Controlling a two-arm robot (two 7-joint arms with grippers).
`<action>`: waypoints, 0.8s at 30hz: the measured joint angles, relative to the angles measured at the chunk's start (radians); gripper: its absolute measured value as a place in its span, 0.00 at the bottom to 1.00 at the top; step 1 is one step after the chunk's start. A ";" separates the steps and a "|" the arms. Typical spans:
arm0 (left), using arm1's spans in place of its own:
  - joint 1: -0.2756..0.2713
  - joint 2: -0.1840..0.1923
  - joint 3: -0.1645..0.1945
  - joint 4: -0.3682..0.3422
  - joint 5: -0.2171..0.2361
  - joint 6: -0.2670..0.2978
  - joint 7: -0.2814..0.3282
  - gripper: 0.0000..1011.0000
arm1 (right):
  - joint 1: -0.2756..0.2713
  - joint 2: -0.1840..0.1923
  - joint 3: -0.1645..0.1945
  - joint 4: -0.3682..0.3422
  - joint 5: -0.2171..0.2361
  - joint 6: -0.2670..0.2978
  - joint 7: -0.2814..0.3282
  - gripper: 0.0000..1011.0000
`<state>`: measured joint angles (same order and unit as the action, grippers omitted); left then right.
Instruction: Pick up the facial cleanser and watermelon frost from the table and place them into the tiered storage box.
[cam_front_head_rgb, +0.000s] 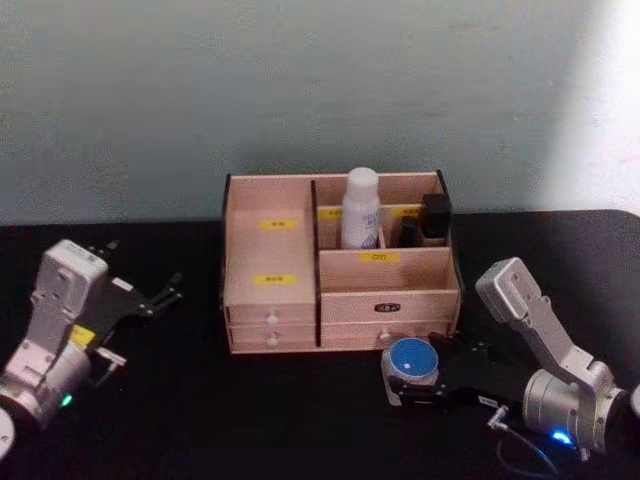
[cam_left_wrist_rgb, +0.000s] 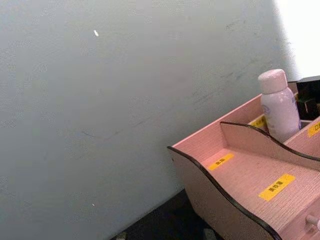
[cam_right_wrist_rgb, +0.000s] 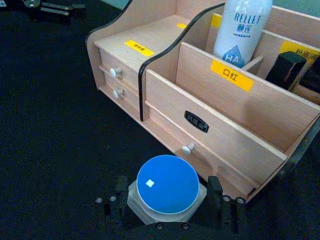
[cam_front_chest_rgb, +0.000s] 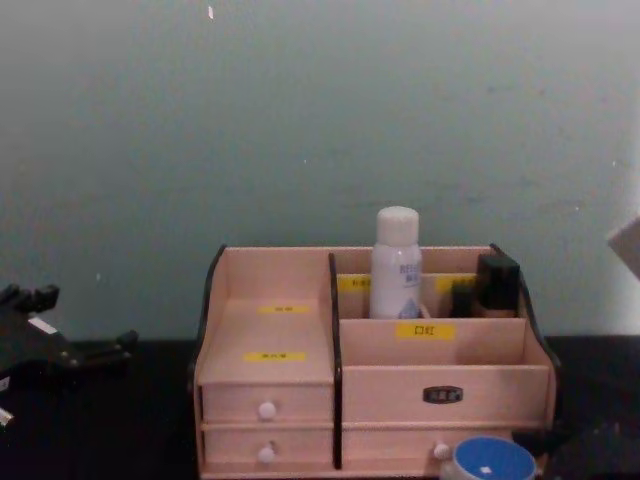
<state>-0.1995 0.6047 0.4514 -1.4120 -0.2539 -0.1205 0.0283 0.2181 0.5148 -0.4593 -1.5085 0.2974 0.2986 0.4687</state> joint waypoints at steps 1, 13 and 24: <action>0.000 0.000 0.000 0.000 0.000 0.000 0.000 0.99 | 0.000 -0.001 0.000 0.001 0.000 0.000 0.000 0.99; 0.000 0.000 0.000 0.000 0.000 0.000 0.000 0.99 | 0.000 -0.001 0.001 0.001 0.000 0.000 -0.001 0.99; 0.000 0.000 0.000 0.000 0.000 0.000 0.000 0.99 | 0.000 0.000 0.001 0.000 0.000 0.000 -0.001 0.74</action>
<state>-0.1995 0.6047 0.4514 -1.4120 -0.2539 -0.1205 0.0283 0.2181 0.5144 -0.4585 -1.5080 0.2978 0.2983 0.4679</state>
